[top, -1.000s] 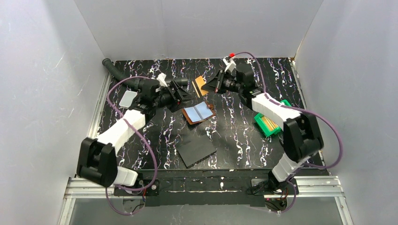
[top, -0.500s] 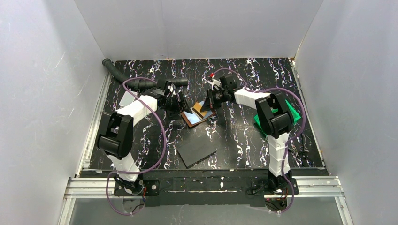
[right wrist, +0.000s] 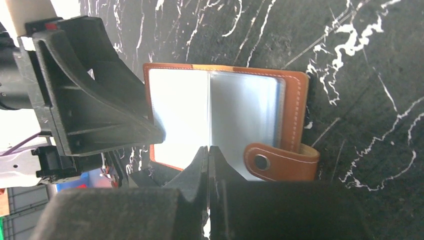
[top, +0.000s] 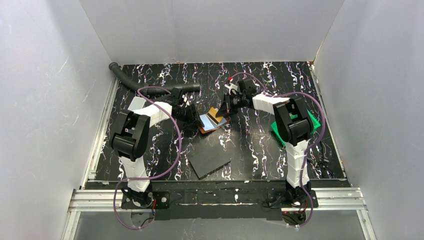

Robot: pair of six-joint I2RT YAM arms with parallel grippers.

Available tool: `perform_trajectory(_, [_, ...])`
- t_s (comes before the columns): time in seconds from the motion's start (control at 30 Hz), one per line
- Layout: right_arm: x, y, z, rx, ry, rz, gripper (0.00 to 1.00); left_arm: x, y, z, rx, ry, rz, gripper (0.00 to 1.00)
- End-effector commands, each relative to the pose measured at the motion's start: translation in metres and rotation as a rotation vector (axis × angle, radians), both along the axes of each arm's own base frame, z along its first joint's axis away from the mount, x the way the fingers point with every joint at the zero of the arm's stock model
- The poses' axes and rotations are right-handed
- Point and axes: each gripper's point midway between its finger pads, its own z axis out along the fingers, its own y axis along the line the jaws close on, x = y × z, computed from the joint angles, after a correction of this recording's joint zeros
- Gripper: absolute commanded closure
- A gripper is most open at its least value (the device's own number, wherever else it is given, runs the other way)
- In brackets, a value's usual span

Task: Put the credit cards into the card holder
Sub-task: Insert the credit card into the card holder.

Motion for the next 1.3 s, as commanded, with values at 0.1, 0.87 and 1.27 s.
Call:
perform_trajectory(0.1, [0.001, -0.004, 0.026, 0.04, -0.031, -0.01, 0.99, 0.006, 0.002, 0.004, 0.028, -0.014, -0.019, 0.48])
perform_trajectory(0.87, [-0.014, 0.006, -0.001, 0.129, -0.007, 0.077, 0.99, -0.001, 0.008, -0.022, 0.071, 0.035, -0.047, 0.82])
perform_trajectory(1.27, [-0.014, 0.014, -0.021, 0.207, -0.101, -0.066, 0.99, -0.001, 0.0, -0.017, 0.013, 0.044, -0.008, 0.84])
